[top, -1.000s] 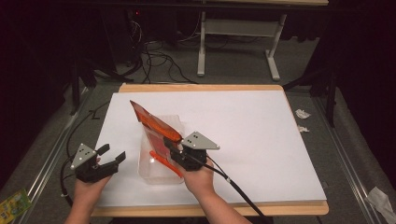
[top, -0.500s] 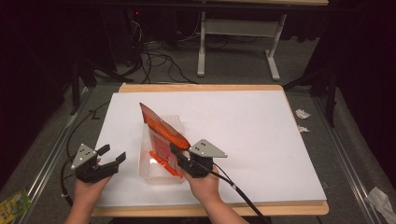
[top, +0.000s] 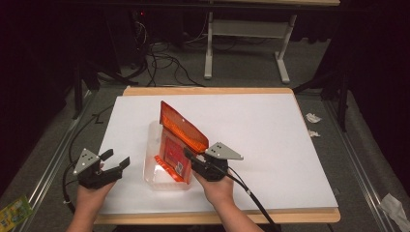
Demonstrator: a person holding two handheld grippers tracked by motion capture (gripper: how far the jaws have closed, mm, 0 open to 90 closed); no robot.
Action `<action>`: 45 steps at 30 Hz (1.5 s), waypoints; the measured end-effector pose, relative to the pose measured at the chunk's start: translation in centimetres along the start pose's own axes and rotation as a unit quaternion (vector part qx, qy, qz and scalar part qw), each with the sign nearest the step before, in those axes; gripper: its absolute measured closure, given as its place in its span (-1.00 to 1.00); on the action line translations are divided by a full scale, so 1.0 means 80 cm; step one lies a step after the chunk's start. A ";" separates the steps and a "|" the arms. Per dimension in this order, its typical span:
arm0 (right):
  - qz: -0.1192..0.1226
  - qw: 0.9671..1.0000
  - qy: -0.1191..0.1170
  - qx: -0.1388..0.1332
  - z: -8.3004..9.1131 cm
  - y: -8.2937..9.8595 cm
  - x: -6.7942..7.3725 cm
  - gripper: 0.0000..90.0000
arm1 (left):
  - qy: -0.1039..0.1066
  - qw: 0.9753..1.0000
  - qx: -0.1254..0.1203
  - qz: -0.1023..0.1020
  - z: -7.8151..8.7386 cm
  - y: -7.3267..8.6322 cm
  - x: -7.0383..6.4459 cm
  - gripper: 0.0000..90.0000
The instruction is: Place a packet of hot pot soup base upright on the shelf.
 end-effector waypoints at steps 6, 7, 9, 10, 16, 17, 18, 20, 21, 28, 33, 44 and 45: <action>0.006 1.000 -0.001 0.018 0.003 -0.003 -0.007 0.39 | -0.002 1.000 -0.005 0.001 0.003 -0.001 0.003 -0.42; 0.010 1.000 -0.003 0.018 0.003 -0.003 -0.008 0.37 | -0.002 1.000 -0.002 0.001 0.003 0.000 0.004 -0.42; 0.008 1.000 -0.007 0.023 0.005 -0.004 -0.010 0.27 | -0.003 1.000 -0.003 0.001 0.003 -0.001 0.004 -0.42; 0.009 1.000 -0.008 0.022 0.006 -0.004 -0.011 0.22 | -0.003 1.000 -0.003 0.000 0.002 -0.001 0.003 -0.42; -0.002 0.999 -0.024 0.025 0.012 -0.009 -0.016 -0.11 | -0.002 1.000 -0.001 -0.005 0.001 0.000 0.000 -0.42; -0.002 0.999 -0.027 0.024 0.013 -0.010 -0.015 -0.14 | -0.001 1.000 -0.001 -0.005 0.001 0.000 0.000 -0.42; 0.000 0.999 -0.029 0.025 0.014 -0.010 -0.015 -0.17 | -0.001 1.000 -0.002 -0.005 0.001 0.000 0.000 -0.42; 0.003 0.999 -0.032 0.029 0.015 -0.012 -0.013 -0.26 | -0.001 1.000 -0.001 -0.005 0.001 0.000 0.000 -0.42; 0.006 0.999 -0.031 0.031 0.016 -0.012 -0.012 -0.30 | -0.001 1.000 -0.002 -0.005 0.001 -0.001 0.000 -0.42; 0.019 0.999 -0.033 0.034 0.017 -0.016 -0.006 -0.58 | -0.001 1.000 -0.002 -0.006 0.002 0.000 0.001 -0.42; 0.020 0.999 -0.030 0.031 0.021 -0.021 -0.007 -0.65 | 0.000 1.000 -0.002 -0.006 0.002 0.000 0.001 -0.42; 0.034 0.998 -0.024 0.043 0.054 -0.027 -0.007 -0.66 | 0.003 1.000 0.001 -0.006 0.002 0.001 0.000 -0.42; 0.036 0.998 -0.023 0.044 0.060 -0.028 -0.008 -0.66 | 0.004 1.000 0.002 -0.007 0.002 0.002 0.000 -0.42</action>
Point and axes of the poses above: each handheld gripper's, and its own axes: z roughly backward along the jaws, y roughly out of its underside, x roughly to its left, the point moved 4 cm from there along -z, roughly forward along the jaws, and after that the axes turned 15 degrees about -y, right-handed, at the moved point
